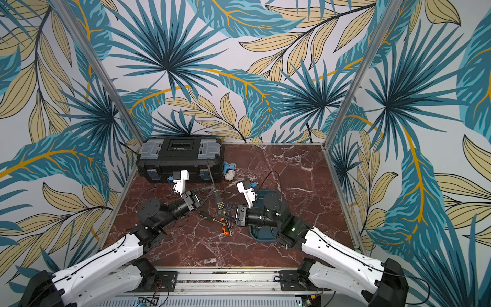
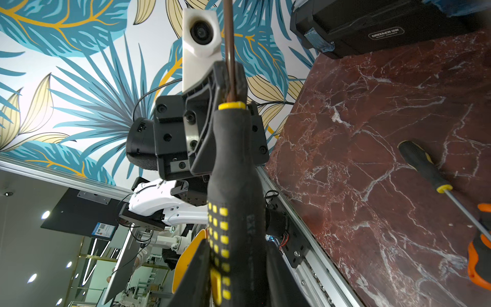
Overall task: Put the screwdriver on the desktop into the storage box
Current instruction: Pick up the screwdriver from the center of the board.
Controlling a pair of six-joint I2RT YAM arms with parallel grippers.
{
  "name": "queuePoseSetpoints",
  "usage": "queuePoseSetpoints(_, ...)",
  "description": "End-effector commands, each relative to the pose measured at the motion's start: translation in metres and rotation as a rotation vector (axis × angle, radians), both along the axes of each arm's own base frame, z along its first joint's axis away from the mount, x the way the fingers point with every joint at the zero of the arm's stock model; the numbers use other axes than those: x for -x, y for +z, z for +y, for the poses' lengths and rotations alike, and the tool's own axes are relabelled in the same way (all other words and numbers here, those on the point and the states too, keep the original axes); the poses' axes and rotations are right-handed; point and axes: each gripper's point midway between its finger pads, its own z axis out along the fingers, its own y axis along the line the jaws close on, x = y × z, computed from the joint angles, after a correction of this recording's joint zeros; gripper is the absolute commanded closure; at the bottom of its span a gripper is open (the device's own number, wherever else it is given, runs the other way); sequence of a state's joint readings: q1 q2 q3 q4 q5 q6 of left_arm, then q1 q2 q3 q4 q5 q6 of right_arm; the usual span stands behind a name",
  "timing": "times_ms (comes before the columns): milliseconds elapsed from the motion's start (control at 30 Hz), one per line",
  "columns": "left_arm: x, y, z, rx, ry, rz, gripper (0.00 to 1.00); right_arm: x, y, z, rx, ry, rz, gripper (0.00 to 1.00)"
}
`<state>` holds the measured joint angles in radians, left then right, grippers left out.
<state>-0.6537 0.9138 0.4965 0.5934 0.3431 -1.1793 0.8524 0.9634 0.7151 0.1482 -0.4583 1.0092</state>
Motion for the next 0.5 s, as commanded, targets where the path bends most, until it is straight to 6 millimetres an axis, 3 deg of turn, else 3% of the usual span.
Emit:
queuePoseSetpoints(0,-0.011,-0.041,0.002,-0.217,0.057,0.069,0.55,-0.008,-0.002,-0.008,0.092,-0.058,-0.007,1.00)
queuePoseSetpoints(67,-0.015,-0.054,0.007,-0.340,0.087,0.101,0.38,-0.015,-0.028,-0.019,0.258,-0.111,0.028,1.00)
queuePoseSetpoints(233,-0.016,-0.066,0.008,-0.516,0.107,0.111,0.36,-0.022,-0.072,-0.049,0.651,-0.197,0.016,1.00)
queuePoseSetpoints(333,-0.015,-0.071,-0.003,-0.597,0.083,0.111,0.36,-0.025,-0.078,-0.057,0.793,-0.227,-0.016,1.00)
queuePoseSetpoints(467,-0.013,-0.075,-0.025,-0.598,0.034,0.110,0.36,-0.027,-0.074,-0.051,0.790,-0.226,-0.033,1.00)
